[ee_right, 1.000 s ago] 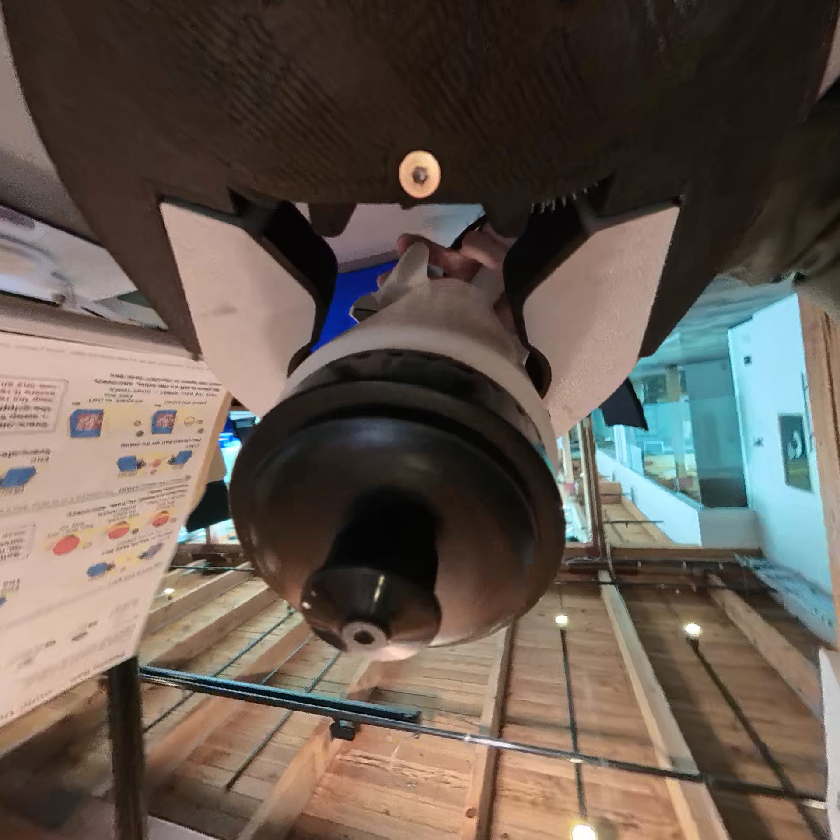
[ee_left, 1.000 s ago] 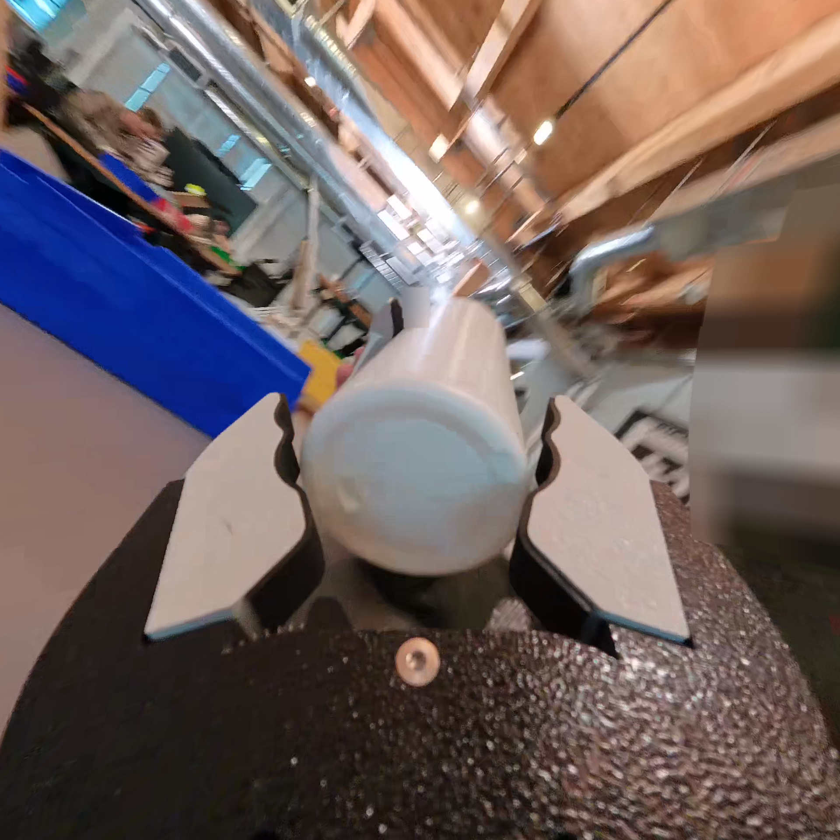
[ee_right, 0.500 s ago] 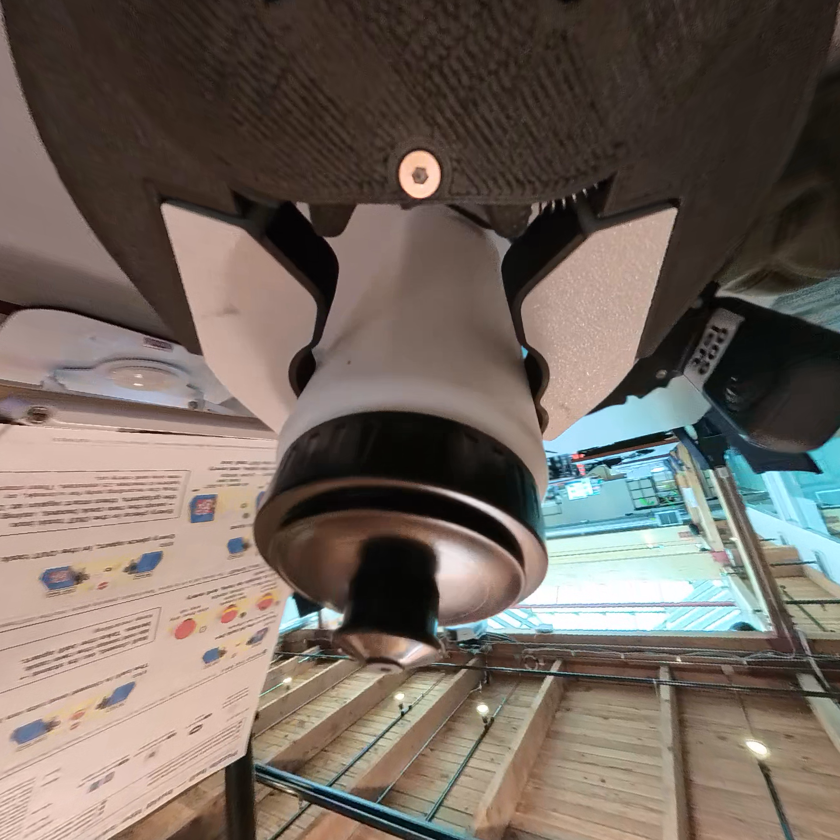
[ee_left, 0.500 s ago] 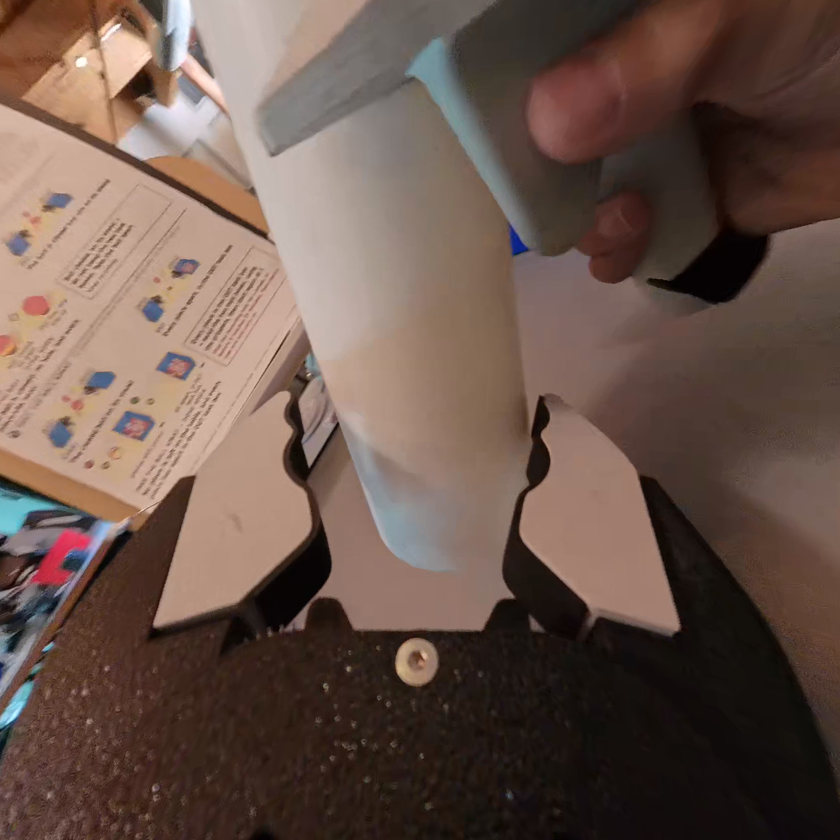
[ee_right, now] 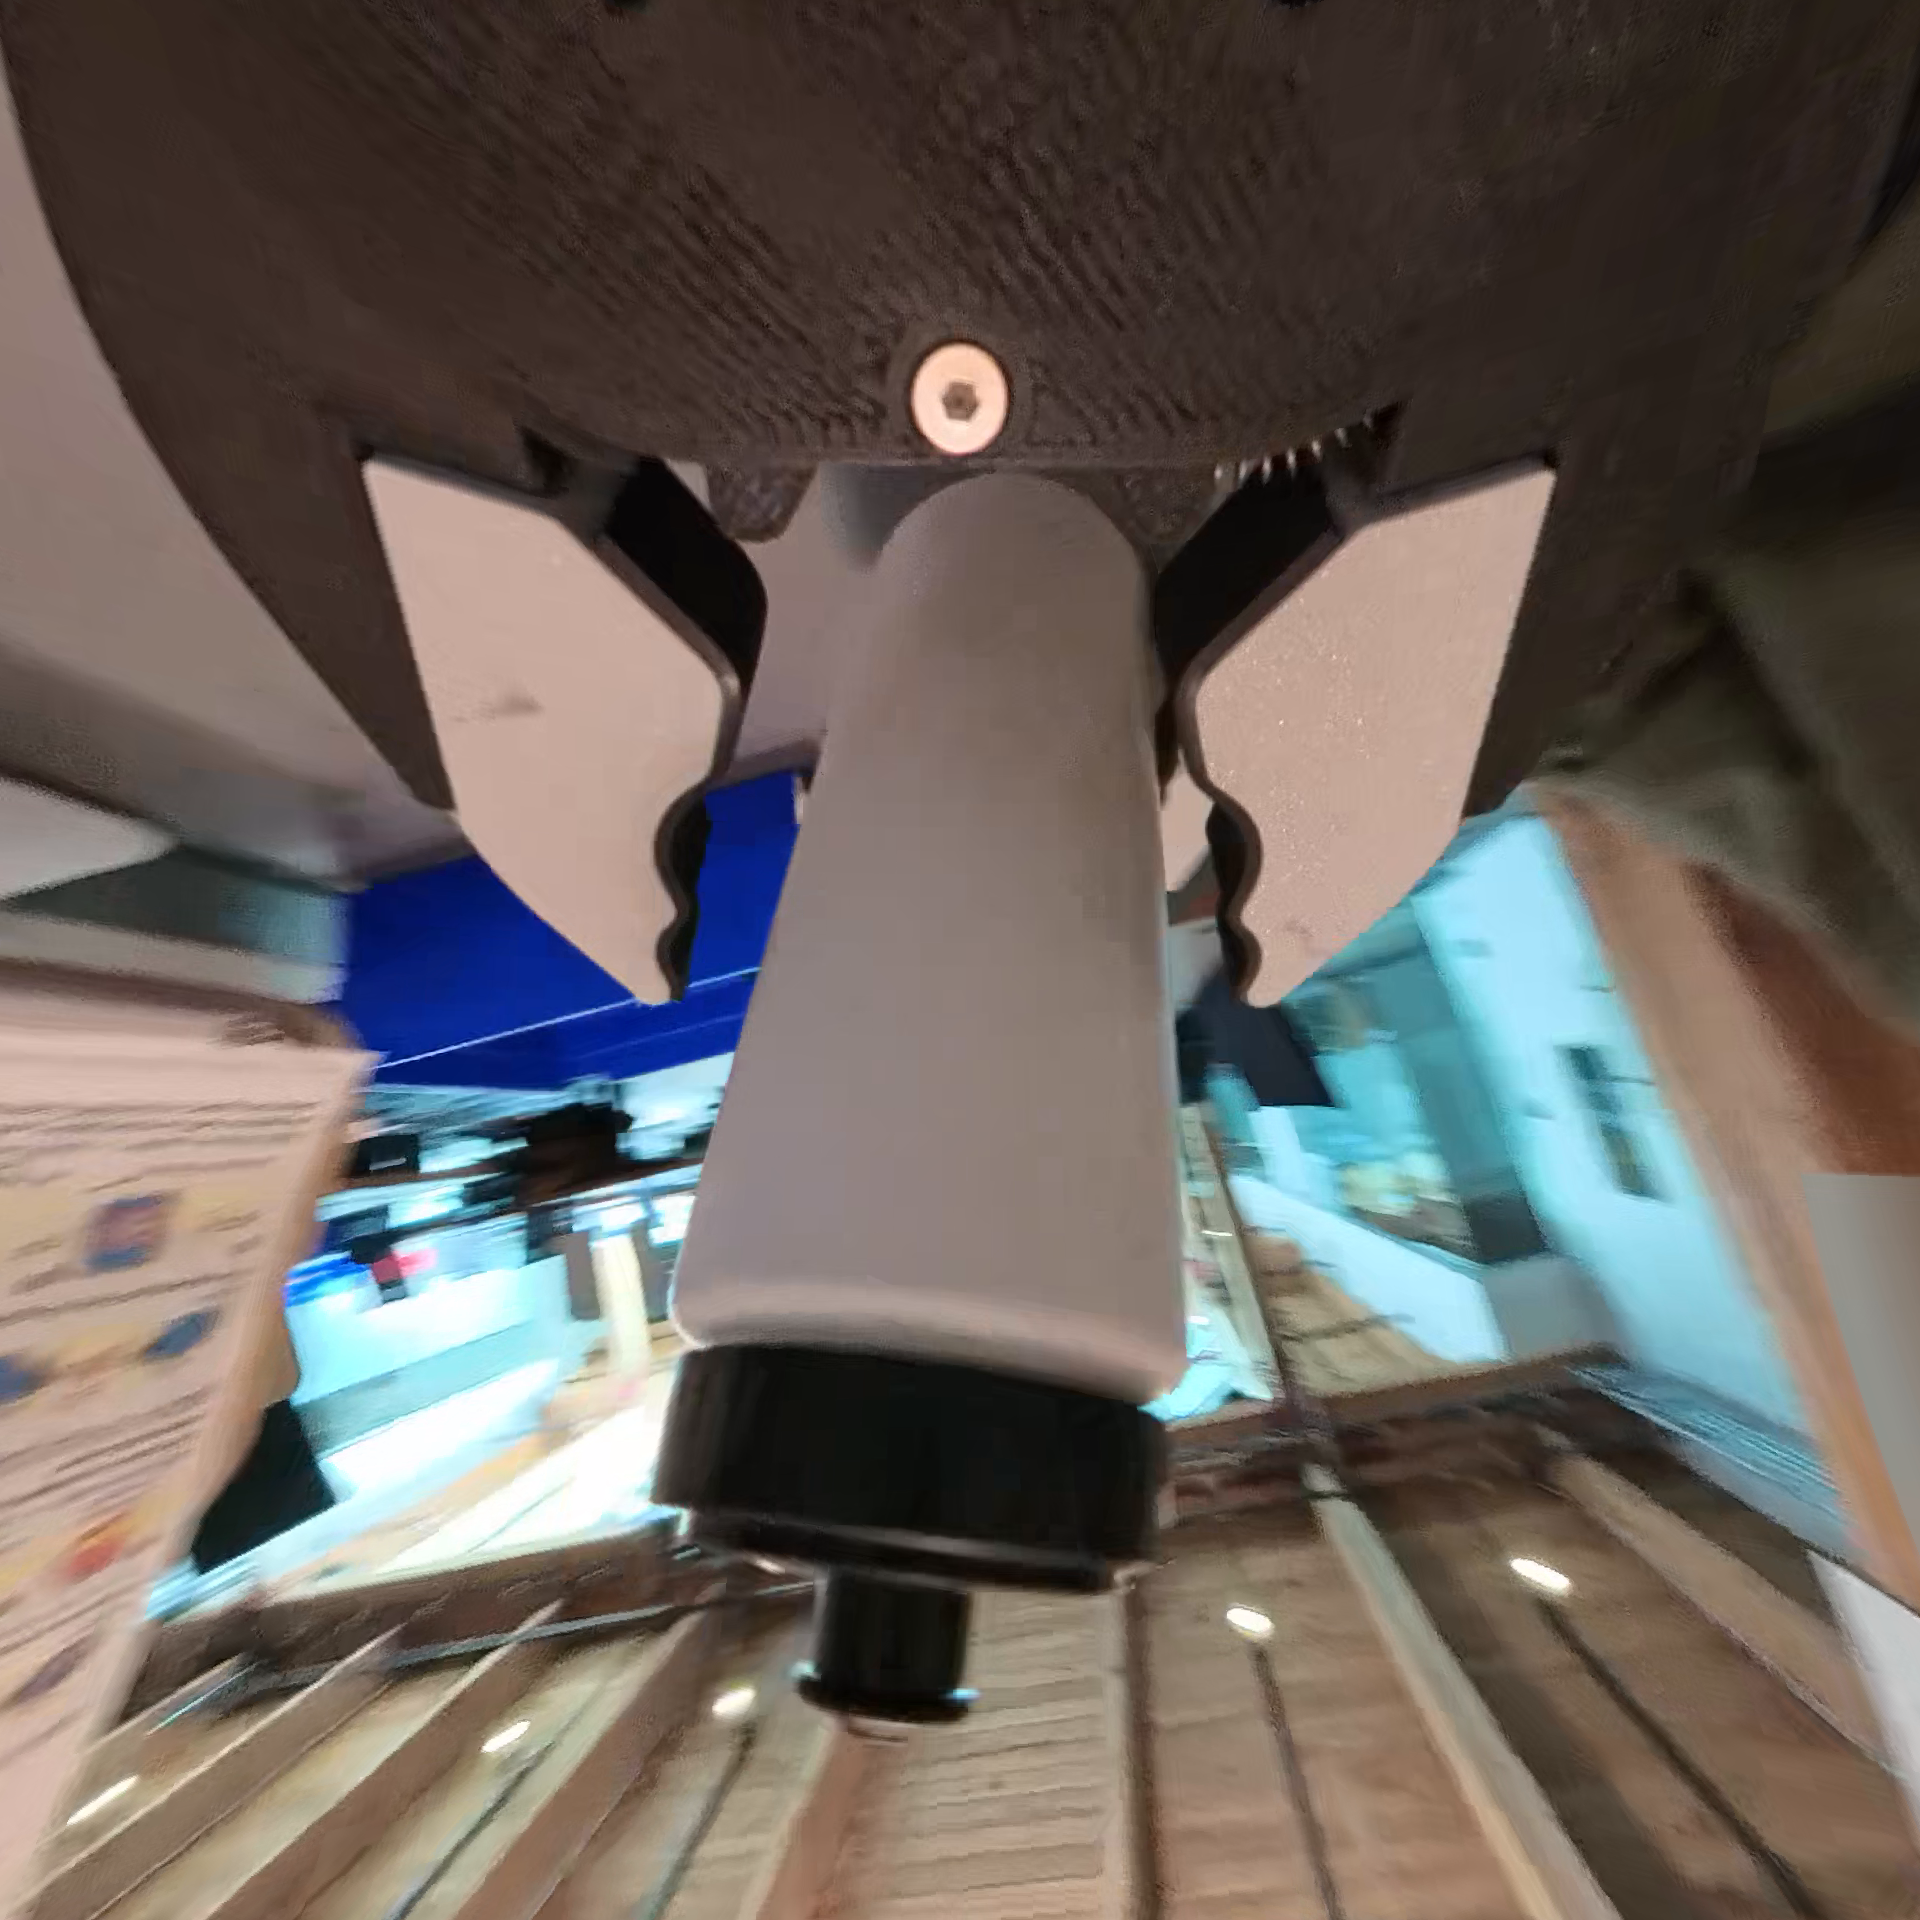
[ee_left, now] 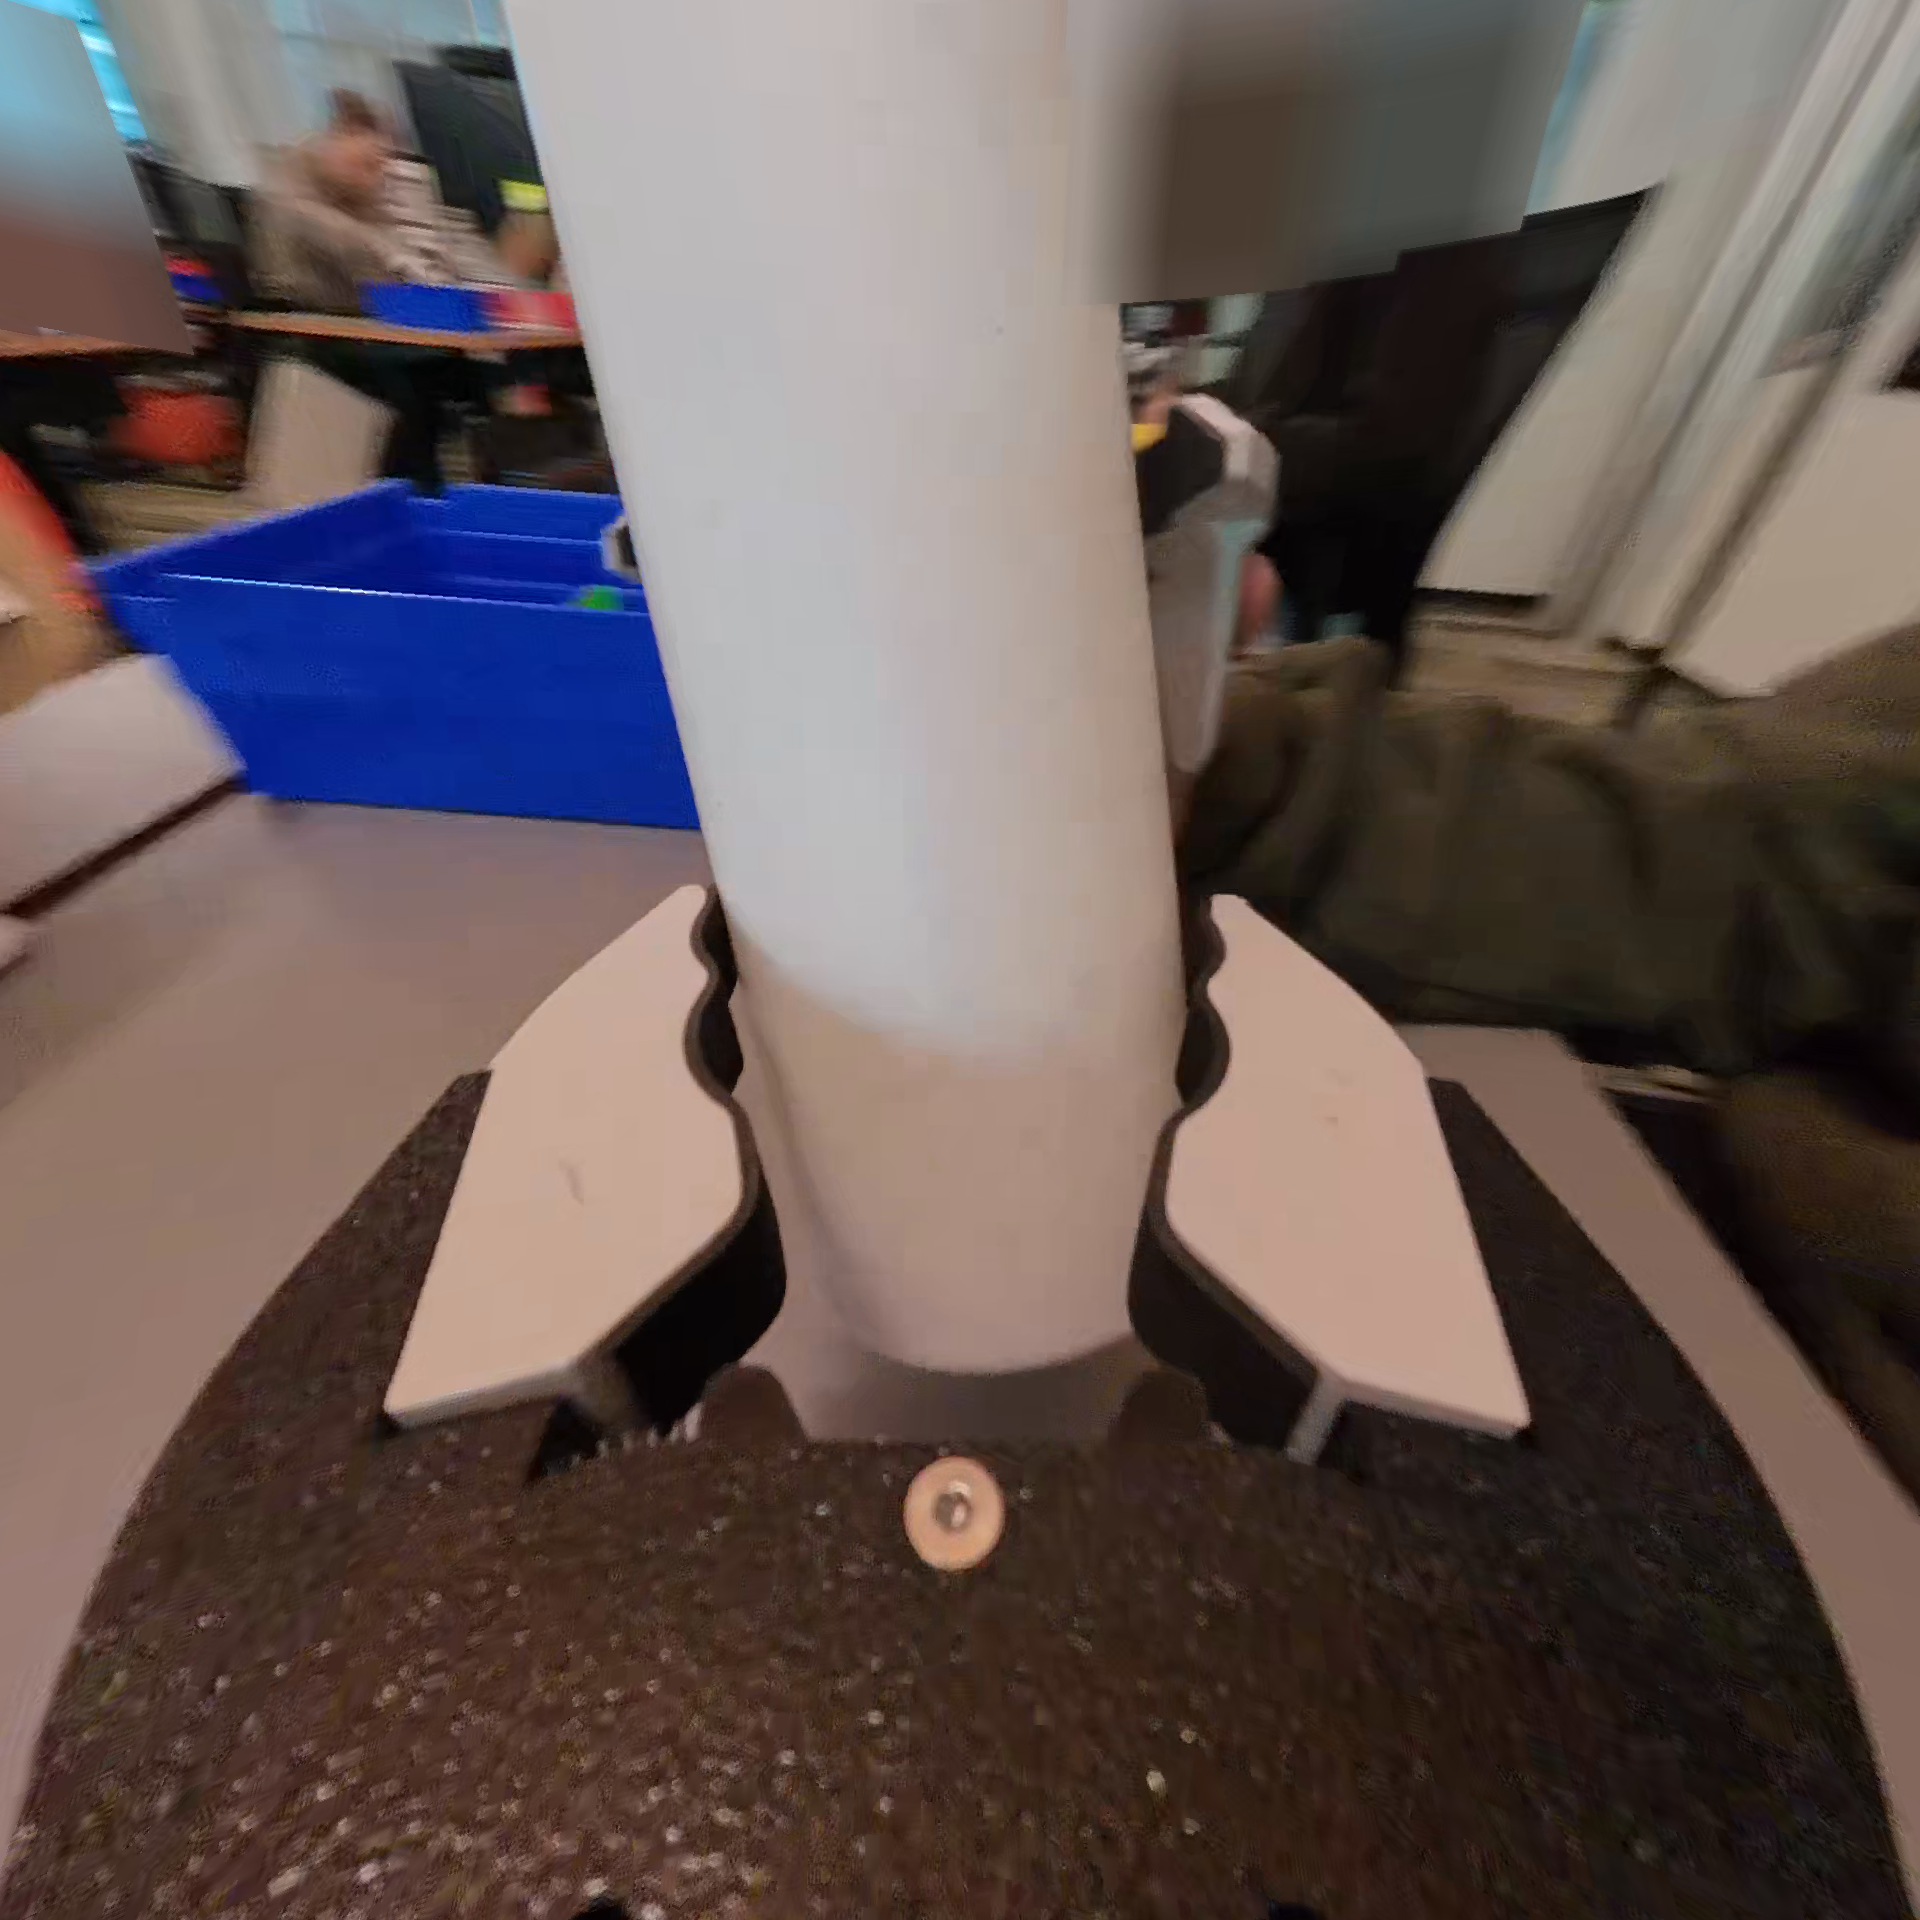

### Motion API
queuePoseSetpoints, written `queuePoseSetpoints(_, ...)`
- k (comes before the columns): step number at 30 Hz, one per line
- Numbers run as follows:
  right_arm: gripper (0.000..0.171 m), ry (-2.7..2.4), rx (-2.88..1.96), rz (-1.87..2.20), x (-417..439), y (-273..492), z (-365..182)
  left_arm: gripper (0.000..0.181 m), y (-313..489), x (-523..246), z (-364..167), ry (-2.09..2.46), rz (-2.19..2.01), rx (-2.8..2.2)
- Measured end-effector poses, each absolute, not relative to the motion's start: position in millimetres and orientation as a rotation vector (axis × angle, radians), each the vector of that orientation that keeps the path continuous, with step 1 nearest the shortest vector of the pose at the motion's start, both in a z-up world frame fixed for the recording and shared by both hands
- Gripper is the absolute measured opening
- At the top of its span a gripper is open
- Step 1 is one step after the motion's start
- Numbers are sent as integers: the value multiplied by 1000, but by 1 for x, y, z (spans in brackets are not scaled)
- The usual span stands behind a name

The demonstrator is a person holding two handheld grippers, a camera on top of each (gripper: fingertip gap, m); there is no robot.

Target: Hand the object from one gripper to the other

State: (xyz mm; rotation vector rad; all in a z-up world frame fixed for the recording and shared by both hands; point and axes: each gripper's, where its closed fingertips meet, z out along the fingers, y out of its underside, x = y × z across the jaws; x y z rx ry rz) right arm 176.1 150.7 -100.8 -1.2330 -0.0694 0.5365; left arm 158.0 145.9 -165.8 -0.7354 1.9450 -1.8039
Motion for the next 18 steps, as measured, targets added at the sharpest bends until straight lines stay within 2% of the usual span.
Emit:
queuePoseSetpoints(1,93,-84,-1230,633,168,150,-101,83,141,149,-165,1985,-1888,-691)
queuePoseSetpoints(3,101,-111,-1215,753,155,149,-99,82,135,138,-157,1969,-2091,-651)
queuePoseSetpoints(4,97,-132,-1187,780,150,147,-96,82,133,135,-156,1978,-2181,-663)
queuePoseSetpoints(8,94,-147,-1172,714,148,149,-92,82,125,134,-164,2024,-2223,-655)
queuePoseSetpoints(10,93,-137,-1212,723,152,152,-95,81,125,138,-168,2043,-2152,-685)
queuePoseSetpoints(13,92,-22,-1262,529,180,157,-100,73,142,159,-172,1927,-1918,-771)
queuePoseSetpoints(15,92,69,-1303,321,204,160,-105,84,153,170,-173,1874,-1717,-794)
queuePoseSetpoints(18,92,198,-1315,139,227,160,-107,88,157,185,-180,1852,-1431,-804)
